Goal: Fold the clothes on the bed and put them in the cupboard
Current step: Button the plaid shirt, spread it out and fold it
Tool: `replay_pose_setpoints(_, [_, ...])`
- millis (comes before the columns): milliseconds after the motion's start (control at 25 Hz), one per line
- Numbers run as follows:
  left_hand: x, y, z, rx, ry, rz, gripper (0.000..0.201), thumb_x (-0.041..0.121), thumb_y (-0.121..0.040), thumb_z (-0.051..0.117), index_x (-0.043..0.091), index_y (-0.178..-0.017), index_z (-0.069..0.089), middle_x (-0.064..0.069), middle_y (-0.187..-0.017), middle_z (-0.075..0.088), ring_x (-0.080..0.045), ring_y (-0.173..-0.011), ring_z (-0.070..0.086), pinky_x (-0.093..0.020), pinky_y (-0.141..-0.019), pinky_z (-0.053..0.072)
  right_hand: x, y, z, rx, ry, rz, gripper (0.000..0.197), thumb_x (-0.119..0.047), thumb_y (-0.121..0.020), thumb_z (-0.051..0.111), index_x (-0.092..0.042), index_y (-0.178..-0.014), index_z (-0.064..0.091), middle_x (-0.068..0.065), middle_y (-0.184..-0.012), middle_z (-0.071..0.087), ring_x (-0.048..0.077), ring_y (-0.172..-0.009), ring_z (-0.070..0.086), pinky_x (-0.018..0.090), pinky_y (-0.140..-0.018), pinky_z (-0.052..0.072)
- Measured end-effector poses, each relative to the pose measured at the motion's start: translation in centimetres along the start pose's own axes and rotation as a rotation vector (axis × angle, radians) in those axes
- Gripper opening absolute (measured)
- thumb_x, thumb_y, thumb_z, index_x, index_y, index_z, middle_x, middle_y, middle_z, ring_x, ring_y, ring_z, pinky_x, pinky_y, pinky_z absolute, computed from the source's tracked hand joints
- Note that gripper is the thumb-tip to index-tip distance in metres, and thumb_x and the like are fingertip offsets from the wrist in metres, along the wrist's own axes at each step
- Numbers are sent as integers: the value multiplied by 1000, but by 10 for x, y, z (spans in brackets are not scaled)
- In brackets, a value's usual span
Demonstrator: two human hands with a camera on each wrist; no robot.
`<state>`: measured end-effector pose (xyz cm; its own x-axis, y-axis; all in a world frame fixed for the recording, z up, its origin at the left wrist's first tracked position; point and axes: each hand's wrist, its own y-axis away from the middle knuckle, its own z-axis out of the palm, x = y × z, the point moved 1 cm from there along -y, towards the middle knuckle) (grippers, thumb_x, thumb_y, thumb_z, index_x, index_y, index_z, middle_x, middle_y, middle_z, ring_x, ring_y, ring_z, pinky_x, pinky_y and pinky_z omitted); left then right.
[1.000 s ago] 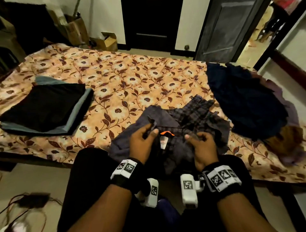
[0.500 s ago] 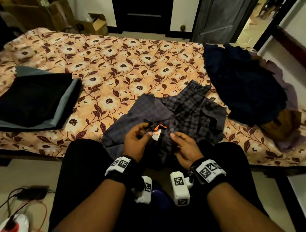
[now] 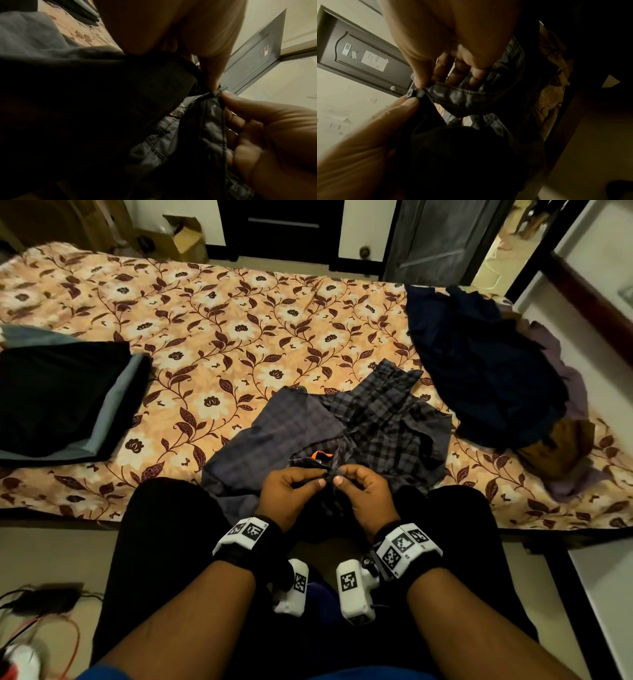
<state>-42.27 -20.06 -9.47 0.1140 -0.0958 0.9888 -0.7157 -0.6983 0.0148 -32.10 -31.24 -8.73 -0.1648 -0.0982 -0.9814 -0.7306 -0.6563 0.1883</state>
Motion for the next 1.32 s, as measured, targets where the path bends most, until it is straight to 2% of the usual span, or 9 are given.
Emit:
replay_pose_setpoints(200, [-4, -2, -5, 1, 55, -92, 20, -3, -82, 72, 6, -99, 75, -7, -94, 75, -16, -91, 72, -33, -87, 57, 1, 0, 5, -32, 79, -20, 26, 6, -90, 55, -18, -83, 61, -2, -80, 63, -5, -68, 62, 14, -66, 49])
replay_pose_setpoints(400, [0, -5, -8, 50, -189, 68, 12, 7, -82, 74, 10, -93, 78, 4, -88, 72, -7, -84, 68, -24, -81, 53, 9, -11, 3, 89, 13, 63, 21, -5, -98, 45, -21, -88, 55, 9, -92, 61, 20, -86, 58, 38, -81, 50])
replay_pose_setpoints(560, [7, -8, -7, -57, -380, 178, 26, 30, -80, 66, 14, -98, 78, 7, -89, 66, -11, -87, 64, -25, -80, 51, 6, -9, 3, 31, 162, -88, 19, -2, -92, 57, -21, -89, 64, 4, -92, 67, 13, -85, 64, 22, -77, 53])
replay_pose_setpoints(720, [10, -17, -7, -130, -533, 251, 24, 26, -80, 66, 14, -97, 79, -3, -94, 72, -21, -89, 66, -28, -86, 45, 2, -11, -3, 51, 325, -198, 15, 3, -82, 69, -3, -96, 72, 1, -88, 55, -9, -75, 59, 5, -72, 44])
replay_pose_setpoints(840, [20, -25, -2, -195, -671, 290, 14, 16, -83, 71, 14, -95, 78, -5, -97, 74, -24, -91, 66, -30, -95, 37, 0, -13, -6, 76, 364, -224, 15, 3, -80, 70, -2, -94, 73, -1, -85, 52, -14, -73, 56, 4, -70, 43])
replay_pose_setpoints(960, [21, -26, -1, -154, -523, 227, 22, 7, -81, 74, 11, -102, 72, -6, -94, 73, -19, -88, 67, -33, -89, 50, 0, -15, -7, 60, 370, -212, 12, 4, -80, 70, 0, -91, 71, -1, -86, 50, -13, -74, 55, 4, -70, 43])
replay_pose_setpoints(1040, [17, -26, -3, -138, -410, 175, 29, 4, -82, 73, 11, -110, 71, -6, -96, 73, -15, -92, 68, -26, -86, 54, 1, -15, -7, 16, 379, -185, 14, 4, -79, 71, -2, -92, 69, -4, -88, 48, -8, -76, 56, 4, -70, 43])
replay_pose_setpoints(1160, [11, -25, -2, -144, -345, 154, 30, 3, -84, 71, 9, -114, 72, -7, -107, 71, -10, -102, 63, -4, -86, 45, 2, -16, -6, -13, 383, -186, 17, 3, -80, 71, -7, -93, 67, -7, -90, 46, 0, -81, 54, 4, -71, 42])
replay_pose_setpoints(1320, [8, -25, -1, -161, -410, 286, 29, 7, -82, 70, 11, -110, 74, -1, -93, 68, -7, -88, 63, -8, -81, 46, 3, -17, -8, -10, 359, -233, 17, 5, -79, 71, -5, -92, 67, -6, -88, 47, -7, -77, 54, 5, -72, 42])
